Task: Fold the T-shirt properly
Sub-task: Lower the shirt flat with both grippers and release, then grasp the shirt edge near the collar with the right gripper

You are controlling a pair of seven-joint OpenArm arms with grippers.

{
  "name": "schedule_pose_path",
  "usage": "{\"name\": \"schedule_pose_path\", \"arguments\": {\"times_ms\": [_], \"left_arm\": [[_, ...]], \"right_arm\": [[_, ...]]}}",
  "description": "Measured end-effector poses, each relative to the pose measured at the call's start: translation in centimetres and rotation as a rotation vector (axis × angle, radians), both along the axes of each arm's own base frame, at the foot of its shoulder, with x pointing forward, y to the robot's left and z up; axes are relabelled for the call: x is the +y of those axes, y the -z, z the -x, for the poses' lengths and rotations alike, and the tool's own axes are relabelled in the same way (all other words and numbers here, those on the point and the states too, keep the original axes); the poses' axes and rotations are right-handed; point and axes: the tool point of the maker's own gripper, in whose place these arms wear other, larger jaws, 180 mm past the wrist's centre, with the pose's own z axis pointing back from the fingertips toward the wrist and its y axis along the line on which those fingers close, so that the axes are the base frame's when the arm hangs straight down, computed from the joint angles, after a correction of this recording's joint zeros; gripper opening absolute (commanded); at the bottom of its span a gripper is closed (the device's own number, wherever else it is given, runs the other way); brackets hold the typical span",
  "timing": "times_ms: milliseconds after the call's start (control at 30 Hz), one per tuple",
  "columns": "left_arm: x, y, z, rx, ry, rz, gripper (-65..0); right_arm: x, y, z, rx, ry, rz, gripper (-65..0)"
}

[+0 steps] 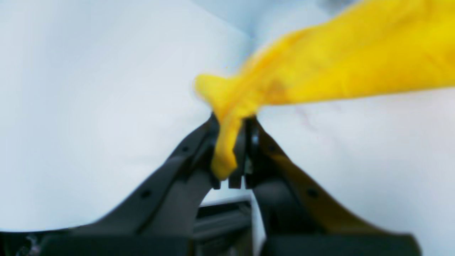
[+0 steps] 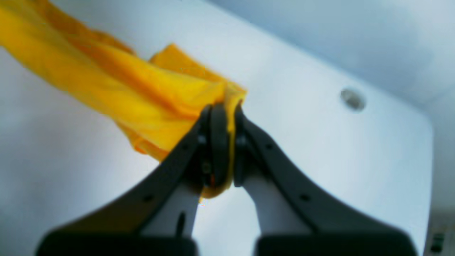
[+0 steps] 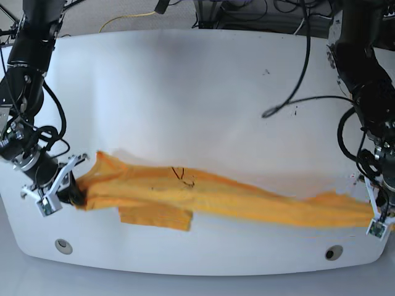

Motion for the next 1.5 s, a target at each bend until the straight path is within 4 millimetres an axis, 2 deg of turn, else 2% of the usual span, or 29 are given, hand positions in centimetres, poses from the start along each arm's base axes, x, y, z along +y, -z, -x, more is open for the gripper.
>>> {"name": "schedule_pose_path", "arguments": {"times_ms": [33,100,167,267,367,500,600,867,933,1000,1100,1233,1333,1500], "left_arm": [[0.1,1.1,0.3,0.017,0.007,0.021,-65.0],[1.5,3.7,2.2,0.066,-0.046,0.049,-65.0],[3.2,6.1,4.5,0.120,-0.119,0.062,-65.0],[4.3,10.1,7.6,0.226,-0.159,0.084,-65.0],[4.1,13.5,10.1,0.304,-0.157,0.108,-65.0],[2.4,17.5,12.6,0.381,-0.099,0.153,-65.0],[1.8,19.7,14.7,0.418,-0.088,0.190,-65.0],[1.6,22.0,18.1,0.505,-0.096,0.201,-65.0],[1.5,22.3,18.3,0.506,-0.084,0.201,-65.0],[1.1,22.4,18.2,0.493,-0.054,0.207,-65.0],[1.1,22.5,18.5,0.497,-0.036,0.204,-65.0],[1.6,23.0,19.4,0.527,-0.048,0.193,-65.0],[1.6,23.5,19.8,0.545,-0.048,0.201,-65.0],[1.8,24.1,20.8,0.576,-0.056,0.200,-65.0]], "right_arm": [[0.0,0.9,0.6,0.021,0.007,-0.003,-65.0],[0.0,3.1,2.1,0.071,0.022,-0.019,-65.0],[0.4,4.2,3.6,0.094,0.017,-0.048,-65.0],[0.9,5.9,6.0,0.136,0.019,-0.060,-65.0],[0.8,8.0,8.0,0.196,0.049,-0.077,-65.0],[1.0,9.7,9.8,0.243,0.068,-0.104,-65.0],[1.5,11.8,11.9,0.313,0.074,-0.124,-65.0],[2.3,14.4,15.6,0.416,0.082,-0.145,-65.0],[2.2,14.9,16.3,0.438,0.086,-0.140,-65.0],[2.2,15.4,17.1,0.458,0.088,-0.138,-62.1],[2.3,15.8,17.8,0.477,0.089,-0.140,-55.3],[2.2,16.0,18.1,0.486,0.092,-0.138,-39.3],[1.5,15.2,17.9,0.457,0.127,-0.183,-28.7],[0.8,13.7,17.6,0.407,0.184,-0.297,-24.1]]}}
